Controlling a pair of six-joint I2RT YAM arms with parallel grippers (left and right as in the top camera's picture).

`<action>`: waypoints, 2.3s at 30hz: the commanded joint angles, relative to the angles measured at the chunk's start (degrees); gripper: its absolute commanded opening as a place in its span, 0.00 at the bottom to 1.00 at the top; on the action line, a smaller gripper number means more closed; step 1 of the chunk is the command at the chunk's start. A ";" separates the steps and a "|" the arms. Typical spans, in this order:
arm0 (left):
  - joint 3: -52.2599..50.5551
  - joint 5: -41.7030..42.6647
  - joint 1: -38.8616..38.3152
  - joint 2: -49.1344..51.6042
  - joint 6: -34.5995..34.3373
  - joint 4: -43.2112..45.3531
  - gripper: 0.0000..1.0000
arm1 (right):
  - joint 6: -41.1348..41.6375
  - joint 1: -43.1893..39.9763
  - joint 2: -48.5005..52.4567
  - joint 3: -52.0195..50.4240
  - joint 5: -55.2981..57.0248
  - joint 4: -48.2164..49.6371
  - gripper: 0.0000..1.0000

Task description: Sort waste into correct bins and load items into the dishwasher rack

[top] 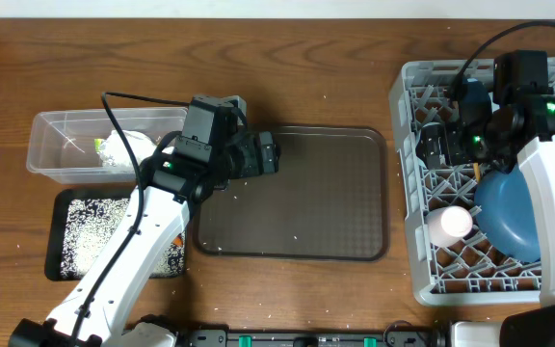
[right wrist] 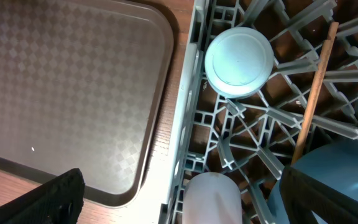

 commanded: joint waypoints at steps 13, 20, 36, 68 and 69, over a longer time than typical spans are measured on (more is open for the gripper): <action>0.68 -0.50 -0.13 -0.74 0.48 -0.13 0.98 | -0.85 0.50 -0.72 0.13 0.37 0.00 0.99; 0.68 -0.50 -0.13 -0.74 0.48 -0.13 0.98 | -0.85 0.48 -2.51 0.00 0.37 0.00 0.99; 0.68 -0.50 -0.13 -0.74 0.48 -0.13 0.98 | -0.85 0.57 -26.71 0.00 0.37 0.00 0.99; 0.68 -0.50 -0.13 -0.74 0.48 -0.13 0.98 | 0.35 9.05 -85.99 -27.43 -1.84 12.74 0.99; 0.68 -0.50 -0.13 -0.74 0.48 -0.13 0.98 | 0.90 8.96 -86.75 -29.20 -1.84 14.12 0.99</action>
